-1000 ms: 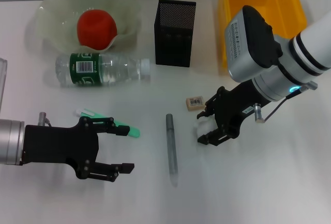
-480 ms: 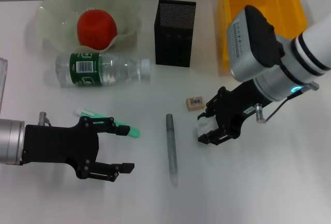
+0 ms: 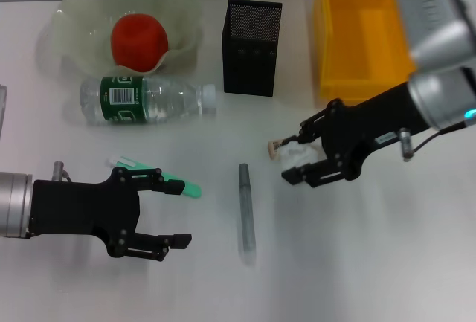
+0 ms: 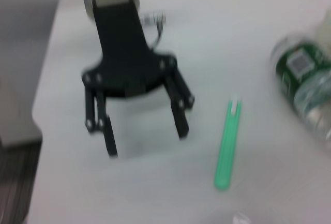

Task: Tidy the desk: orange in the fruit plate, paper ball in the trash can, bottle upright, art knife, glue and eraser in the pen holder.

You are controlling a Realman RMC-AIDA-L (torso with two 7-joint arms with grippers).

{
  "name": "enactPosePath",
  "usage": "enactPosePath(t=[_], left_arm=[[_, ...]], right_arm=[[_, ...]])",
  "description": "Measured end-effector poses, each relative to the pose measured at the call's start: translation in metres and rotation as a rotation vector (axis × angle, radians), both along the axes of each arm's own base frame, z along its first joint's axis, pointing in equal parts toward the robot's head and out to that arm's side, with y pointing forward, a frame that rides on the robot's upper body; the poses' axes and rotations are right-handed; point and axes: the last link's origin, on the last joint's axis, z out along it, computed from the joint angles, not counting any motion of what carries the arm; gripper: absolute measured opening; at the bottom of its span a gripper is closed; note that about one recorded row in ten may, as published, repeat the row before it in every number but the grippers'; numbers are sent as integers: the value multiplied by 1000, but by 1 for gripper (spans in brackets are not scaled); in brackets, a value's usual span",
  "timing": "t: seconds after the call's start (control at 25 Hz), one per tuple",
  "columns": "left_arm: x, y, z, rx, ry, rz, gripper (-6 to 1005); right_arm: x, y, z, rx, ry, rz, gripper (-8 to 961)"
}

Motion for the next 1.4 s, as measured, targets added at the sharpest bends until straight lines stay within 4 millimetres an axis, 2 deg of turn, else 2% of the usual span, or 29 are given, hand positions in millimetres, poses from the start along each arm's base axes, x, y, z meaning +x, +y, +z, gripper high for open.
enactPosePath(t=[0.36,0.6,0.8,1.16,1.36,1.4], left_arm=[[3,0,-1,-5,-15,-1,812],[9,1,1,14,-73,1,812],[13,1,4,41,-123,2,812],[15,0,3,43,-141,1,812],[16,0,3,43,-141,1,812],[16,0,3,43,-141,1,812]], right_arm=[[34,-19,8,120,305,-24,488],[56,-35,-4,222,491,-46,488],[64,-42,-11,300,582,-59,487],[69,-48,-18,353,630,-70,487],[77,-48,-9,472,674,-96,487],[83,-47,-2,559,709,-118,488]])
